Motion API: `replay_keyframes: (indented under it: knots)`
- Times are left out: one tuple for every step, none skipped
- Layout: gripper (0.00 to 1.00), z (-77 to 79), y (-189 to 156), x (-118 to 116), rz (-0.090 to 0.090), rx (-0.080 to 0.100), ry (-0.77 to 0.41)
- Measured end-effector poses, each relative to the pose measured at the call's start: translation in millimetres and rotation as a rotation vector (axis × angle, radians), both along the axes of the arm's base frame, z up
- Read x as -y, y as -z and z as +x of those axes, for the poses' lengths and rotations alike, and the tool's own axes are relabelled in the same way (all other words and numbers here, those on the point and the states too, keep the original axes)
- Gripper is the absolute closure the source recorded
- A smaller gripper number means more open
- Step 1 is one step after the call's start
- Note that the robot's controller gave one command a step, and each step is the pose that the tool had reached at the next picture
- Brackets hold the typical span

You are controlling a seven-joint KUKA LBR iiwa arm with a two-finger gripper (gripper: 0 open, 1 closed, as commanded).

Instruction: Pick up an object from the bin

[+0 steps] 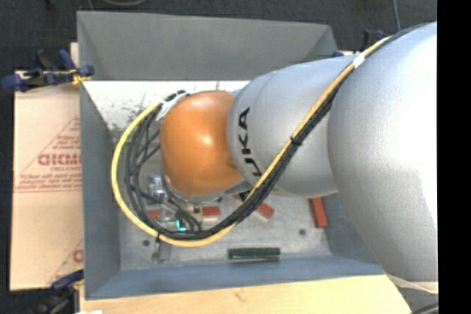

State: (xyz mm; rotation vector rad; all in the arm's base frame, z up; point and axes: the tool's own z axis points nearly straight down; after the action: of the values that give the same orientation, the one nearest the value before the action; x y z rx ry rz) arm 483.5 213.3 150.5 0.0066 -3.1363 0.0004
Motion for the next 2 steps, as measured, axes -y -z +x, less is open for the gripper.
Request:
replay_keyframes:
  knots:
    - [0.00, 47.0, 82.1, 77.9, -0.001, 0.002, 0.032]
    - [1.00, 47.4, 78.0, 73.2, 0.002, 0.007, 0.030]
